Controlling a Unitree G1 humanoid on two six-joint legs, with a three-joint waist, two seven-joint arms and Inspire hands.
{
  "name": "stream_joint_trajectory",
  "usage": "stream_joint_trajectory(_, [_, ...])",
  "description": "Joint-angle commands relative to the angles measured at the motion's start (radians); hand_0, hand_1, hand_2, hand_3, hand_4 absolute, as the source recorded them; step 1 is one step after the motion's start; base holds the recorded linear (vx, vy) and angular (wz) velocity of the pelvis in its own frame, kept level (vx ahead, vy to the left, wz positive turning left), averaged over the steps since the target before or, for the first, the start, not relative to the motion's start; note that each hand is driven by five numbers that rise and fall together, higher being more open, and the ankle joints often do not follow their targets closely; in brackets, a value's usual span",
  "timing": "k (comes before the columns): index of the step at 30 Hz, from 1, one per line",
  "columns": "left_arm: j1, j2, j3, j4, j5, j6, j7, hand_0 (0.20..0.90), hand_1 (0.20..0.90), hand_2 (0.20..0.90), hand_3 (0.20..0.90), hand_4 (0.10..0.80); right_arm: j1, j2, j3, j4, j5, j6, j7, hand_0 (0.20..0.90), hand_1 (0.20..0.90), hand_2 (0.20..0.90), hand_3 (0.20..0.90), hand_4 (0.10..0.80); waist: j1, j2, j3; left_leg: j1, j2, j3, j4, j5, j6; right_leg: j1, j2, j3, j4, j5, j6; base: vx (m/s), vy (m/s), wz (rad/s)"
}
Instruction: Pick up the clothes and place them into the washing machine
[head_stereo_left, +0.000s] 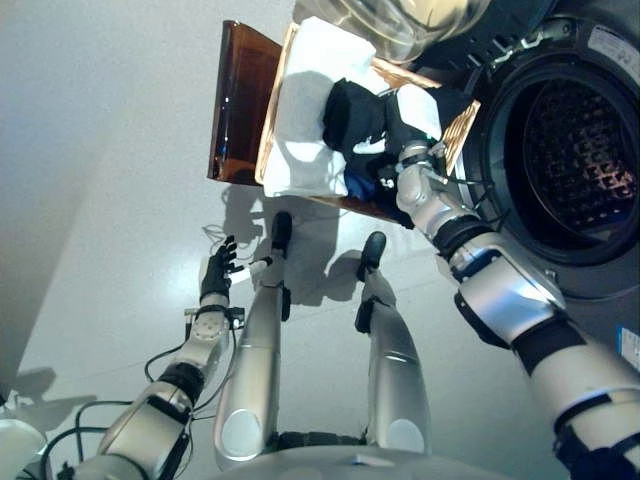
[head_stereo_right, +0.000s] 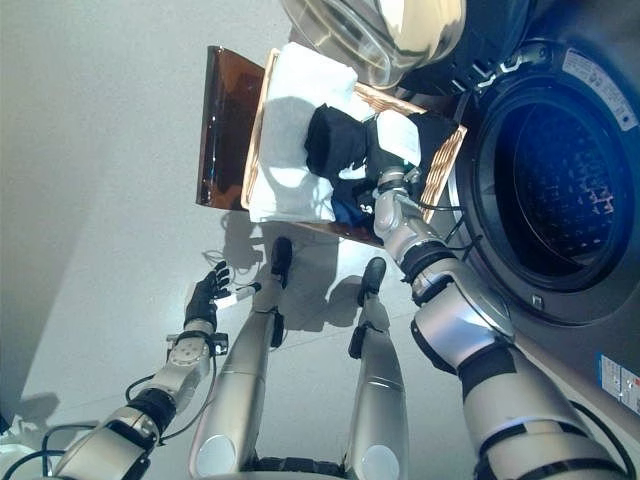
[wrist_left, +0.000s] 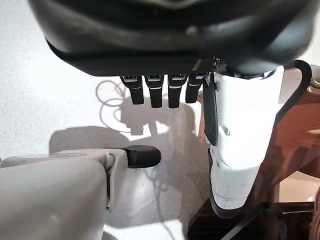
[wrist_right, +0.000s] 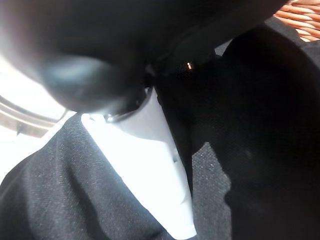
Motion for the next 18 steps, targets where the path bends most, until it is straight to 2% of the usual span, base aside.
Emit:
stream_joint_trajectory(1, [0.031, 0.013, -0.017, -0.028, 0.009, -0.046, 0.035, 0.900, 0.900, 0.900, 0.900, 0.800, -0.047, -0.086, -0.026, -0.094, -0.021, -0.019, -0.036, 0.200, 0.200, 0.200, 0.200, 0.300, 0.006, 0.068, -0.008, 0.041, -0.002, 0.011, -0.070, 0.016, -0.057, 0.039, -0.017, 0.021, 0.113, -0.092, 0.010, 0.007, -0.002, -0.07])
stream_joint_trajectory(9, [0.044, 0.008, -0.001, -0.040, 0.027, -0.046, 0.039, 0.900, 0.900, 0.900, 0.900, 0.800, 0.063, -0.127, -0.116, -0.339, 0.021, -0.060, -0.052, 0.200, 0.200, 0.200, 0.200, 0.300, -0.013, 0.055, -0.028, 0.075, 0.006, 0.037, -0.064, 0.001, -0.059, 0.076, -0.016, 0.033, 0.080, -0.078, 0.015, 0.008, 0.001, -0.06])
stream_joint_trajectory(10, [0.050, 0.007, 0.001, -0.049, 0.034, -0.045, 0.042, 0.900, 0.900, 0.900, 0.900, 0.800, 0.134, -0.121, -0.169, -0.433, 0.083, -0.096, -0.056, 0.200, 0.200, 0.200, 0.200, 0.300, -0.022, 0.053, -0.032, 0.084, 0.009, 0.043, -0.063, -0.003, -0.059, 0.086, -0.016, 0.038, 0.070, -0.075, 0.018, 0.002, 0.009, -0.09])
stream_joint_trajectory(12, [0.053, 0.006, -0.001, -0.051, 0.041, -0.044, 0.041, 0.900, 0.900, 0.900, 0.900, 0.800, 0.173, -0.114, -0.195, -0.462, 0.126, -0.117, -0.050, 0.200, 0.200, 0.200, 0.200, 0.300, -0.024, 0.053, -0.035, 0.088, 0.010, 0.045, -0.063, -0.004, -0.059, 0.091, -0.016, 0.040, 0.066, -0.073, 0.018, -0.002, 0.003, -0.08])
stream_joint_trajectory(13, [0.061, 0.003, -0.009, -0.058, 0.045, -0.046, 0.040, 0.900, 0.900, 0.900, 0.900, 0.800, 0.254, -0.077, -0.267, -0.509, 0.285, -0.182, -0.042, 0.200, 0.200, 0.200, 0.200, 0.300, -0.030, 0.056, -0.041, 0.093, 0.010, 0.050, -0.061, -0.006, -0.059, 0.102, -0.018, 0.041, 0.056, -0.071, 0.020, -0.012, 0.000, -0.06])
stream_joint_trajectory(18, [0.077, 0.001, -0.020, -0.082, 0.050, -0.039, 0.033, 0.900, 0.900, 0.900, 0.900, 0.800, 0.417, 0.014, -0.362, -0.596, 0.655, -0.298, 0.045, 0.200, 0.200, 0.200, 0.200, 0.300, -0.037, 0.070, -0.048, 0.107, 0.012, 0.061, -0.059, -0.012, -0.056, 0.114, -0.020, 0.051, 0.046, -0.070, 0.021, -0.011, 0.004, -0.08])
